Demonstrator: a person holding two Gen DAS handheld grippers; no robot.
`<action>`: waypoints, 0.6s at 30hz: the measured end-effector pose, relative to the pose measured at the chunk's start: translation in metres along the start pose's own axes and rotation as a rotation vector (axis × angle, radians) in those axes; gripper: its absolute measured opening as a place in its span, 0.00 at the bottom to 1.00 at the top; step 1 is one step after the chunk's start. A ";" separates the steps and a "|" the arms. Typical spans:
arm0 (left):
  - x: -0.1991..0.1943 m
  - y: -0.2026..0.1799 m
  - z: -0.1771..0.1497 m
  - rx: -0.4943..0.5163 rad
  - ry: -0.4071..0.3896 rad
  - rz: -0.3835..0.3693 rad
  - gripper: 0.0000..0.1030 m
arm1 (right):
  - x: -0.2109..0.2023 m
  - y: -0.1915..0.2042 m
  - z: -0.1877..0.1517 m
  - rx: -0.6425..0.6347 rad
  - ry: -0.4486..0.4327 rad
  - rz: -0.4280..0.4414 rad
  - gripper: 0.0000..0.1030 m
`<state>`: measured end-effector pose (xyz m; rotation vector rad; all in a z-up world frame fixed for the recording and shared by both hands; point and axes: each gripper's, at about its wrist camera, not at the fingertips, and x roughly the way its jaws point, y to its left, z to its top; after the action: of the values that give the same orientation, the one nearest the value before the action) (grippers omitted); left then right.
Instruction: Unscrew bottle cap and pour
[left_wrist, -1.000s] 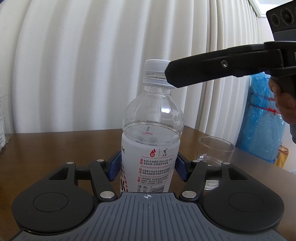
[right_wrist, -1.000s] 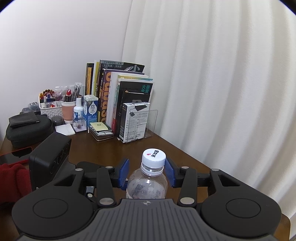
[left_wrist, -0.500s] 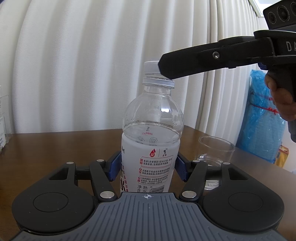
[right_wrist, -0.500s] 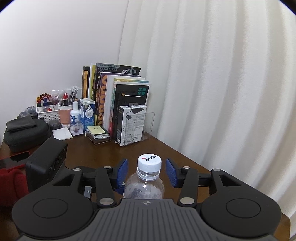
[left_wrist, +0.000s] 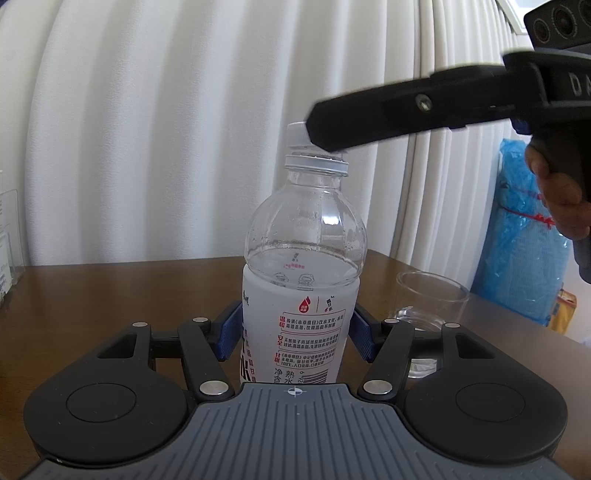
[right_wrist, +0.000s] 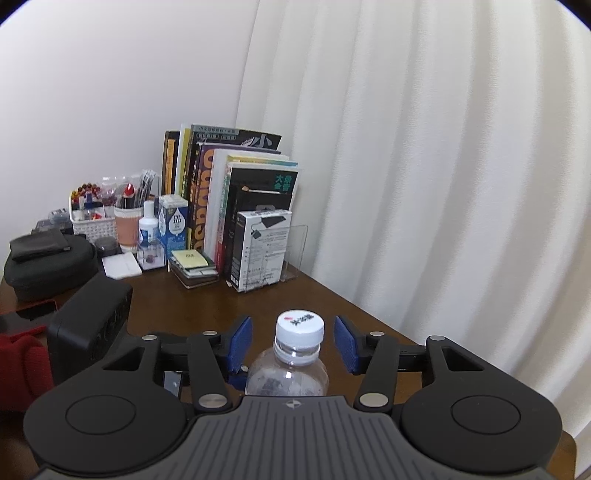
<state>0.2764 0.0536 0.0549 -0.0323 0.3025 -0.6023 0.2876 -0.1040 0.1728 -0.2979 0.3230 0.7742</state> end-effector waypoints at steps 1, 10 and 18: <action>0.000 0.000 0.000 0.000 0.000 0.000 0.59 | 0.001 0.000 0.000 0.001 -0.003 -0.002 0.52; -0.001 0.001 0.001 -0.002 0.001 -0.002 0.59 | 0.009 -0.001 0.001 0.016 -0.024 -0.013 0.42; -0.001 0.001 0.002 -0.004 0.000 -0.002 0.59 | 0.008 -0.008 -0.001 0.061 -0.044 -0.010 0.31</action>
<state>0.2771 0.0545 0.0572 -0.0359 0.3039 -0.6040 0.2987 -0.1047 0.1695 -0.2249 0.3028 0.7589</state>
